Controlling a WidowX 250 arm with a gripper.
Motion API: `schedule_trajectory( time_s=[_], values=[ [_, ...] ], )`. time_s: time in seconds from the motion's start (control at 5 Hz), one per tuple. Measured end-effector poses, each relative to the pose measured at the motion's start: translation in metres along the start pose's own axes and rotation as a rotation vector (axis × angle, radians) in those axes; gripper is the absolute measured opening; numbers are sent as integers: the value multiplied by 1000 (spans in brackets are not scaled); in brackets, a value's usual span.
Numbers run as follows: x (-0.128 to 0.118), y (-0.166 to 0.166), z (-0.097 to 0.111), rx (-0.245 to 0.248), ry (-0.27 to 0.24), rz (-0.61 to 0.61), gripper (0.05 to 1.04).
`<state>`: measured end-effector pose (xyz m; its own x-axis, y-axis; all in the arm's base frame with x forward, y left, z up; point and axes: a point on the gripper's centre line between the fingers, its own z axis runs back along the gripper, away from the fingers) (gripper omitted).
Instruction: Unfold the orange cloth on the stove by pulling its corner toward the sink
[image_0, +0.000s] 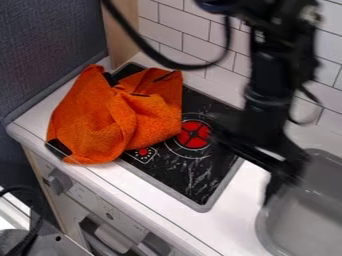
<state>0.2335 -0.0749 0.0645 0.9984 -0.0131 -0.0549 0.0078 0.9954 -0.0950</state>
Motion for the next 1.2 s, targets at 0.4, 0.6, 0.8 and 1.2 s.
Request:
schedule_trajectory(
  time_s=[0.4,0.6,0.8,1.2],
  values=[
    [28,98,20,5,-74,189,1000],
    [44,139,19,42,-75,235,1000],
    [51,174,20,91,-93,304,1001],
    [43,214,-13,118,-17,393,1000]
  ],
)
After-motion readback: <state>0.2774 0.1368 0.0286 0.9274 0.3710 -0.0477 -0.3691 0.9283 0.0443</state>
